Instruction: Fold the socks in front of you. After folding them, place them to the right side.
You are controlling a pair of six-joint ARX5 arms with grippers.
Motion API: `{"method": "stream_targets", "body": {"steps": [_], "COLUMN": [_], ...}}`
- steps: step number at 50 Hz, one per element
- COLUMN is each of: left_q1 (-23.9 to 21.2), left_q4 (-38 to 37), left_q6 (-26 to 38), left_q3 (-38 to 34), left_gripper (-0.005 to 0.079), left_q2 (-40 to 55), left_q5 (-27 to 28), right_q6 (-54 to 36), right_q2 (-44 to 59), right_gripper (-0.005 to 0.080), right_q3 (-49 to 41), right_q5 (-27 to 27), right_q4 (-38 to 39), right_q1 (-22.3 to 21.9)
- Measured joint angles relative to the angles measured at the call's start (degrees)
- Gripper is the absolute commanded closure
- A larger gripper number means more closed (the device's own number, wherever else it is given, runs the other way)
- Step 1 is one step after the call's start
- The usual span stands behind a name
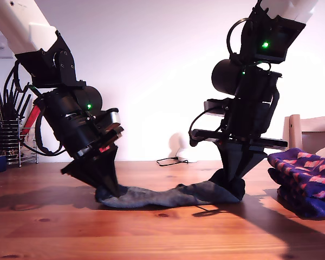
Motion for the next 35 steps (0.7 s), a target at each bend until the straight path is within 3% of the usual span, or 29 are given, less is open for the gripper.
{"method": "stream_targets", "body": {"steps": [12, 22, 35], "left_q1": [-0.1, -0.3, -2.7], "left_q4": [0.9, 0.7, -6.0], "left_q6": [3.4, 7.0, 13.2], "left_q3": [0.0, 0.0, 0.0], "left_gripper": [0.0766, 0.0766, 0.0766], "left_q2": [-1.7, -9.3, -14.0], "left_q5": [0.3, 0.4, 0.8], "right_q6": [-1.3, -1.3, -0.4], "right_q2": [0.0, 0.0, 0.0], "right_gripper": [0.0765, 0.0765, 0.0765], "right_q3": [0.0, 0.0, 0.0], "right_q5": [0.0, 0.1, 0.0], "right_q4": [-0.2, 0.1, 2.1], "right_q1": [-0.2, -1.6, -2.9]}}
